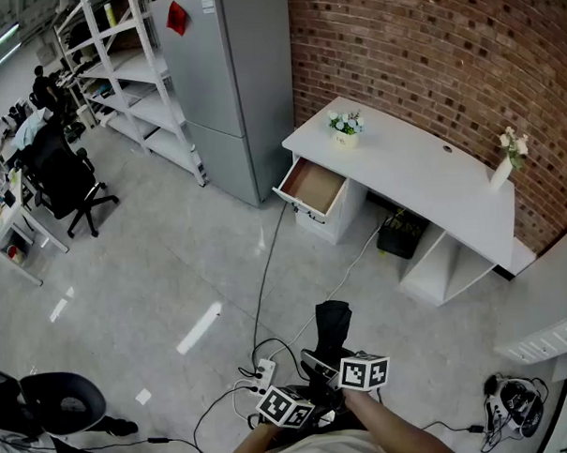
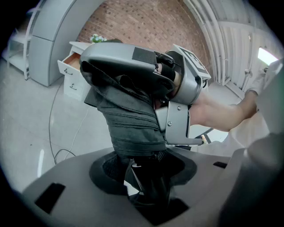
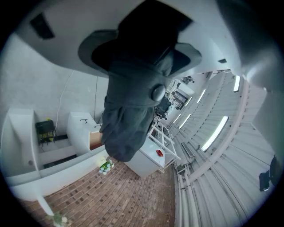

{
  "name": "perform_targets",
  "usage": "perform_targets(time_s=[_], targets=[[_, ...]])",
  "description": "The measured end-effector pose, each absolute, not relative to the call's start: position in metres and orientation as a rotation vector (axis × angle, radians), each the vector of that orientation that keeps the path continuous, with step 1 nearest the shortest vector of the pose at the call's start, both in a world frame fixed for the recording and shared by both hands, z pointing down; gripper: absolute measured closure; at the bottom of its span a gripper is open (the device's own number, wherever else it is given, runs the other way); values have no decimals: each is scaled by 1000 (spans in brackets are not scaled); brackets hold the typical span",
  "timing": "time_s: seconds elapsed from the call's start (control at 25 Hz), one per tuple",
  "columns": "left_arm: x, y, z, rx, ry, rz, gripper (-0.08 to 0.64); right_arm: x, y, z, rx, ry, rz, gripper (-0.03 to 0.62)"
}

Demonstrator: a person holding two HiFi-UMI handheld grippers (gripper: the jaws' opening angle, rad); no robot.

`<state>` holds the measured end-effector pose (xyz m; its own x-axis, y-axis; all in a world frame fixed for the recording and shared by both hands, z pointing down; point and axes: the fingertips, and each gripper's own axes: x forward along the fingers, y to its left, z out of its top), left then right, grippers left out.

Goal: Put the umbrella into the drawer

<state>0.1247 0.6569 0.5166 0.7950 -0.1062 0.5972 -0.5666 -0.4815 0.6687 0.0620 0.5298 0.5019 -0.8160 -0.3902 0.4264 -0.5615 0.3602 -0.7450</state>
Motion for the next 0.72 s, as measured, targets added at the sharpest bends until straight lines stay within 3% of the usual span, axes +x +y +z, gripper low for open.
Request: perform_targets(time_s=[0.72], targets=[[120,657,521,2034,-499,595,354,52,529,493,833,-2465,1448,250]])
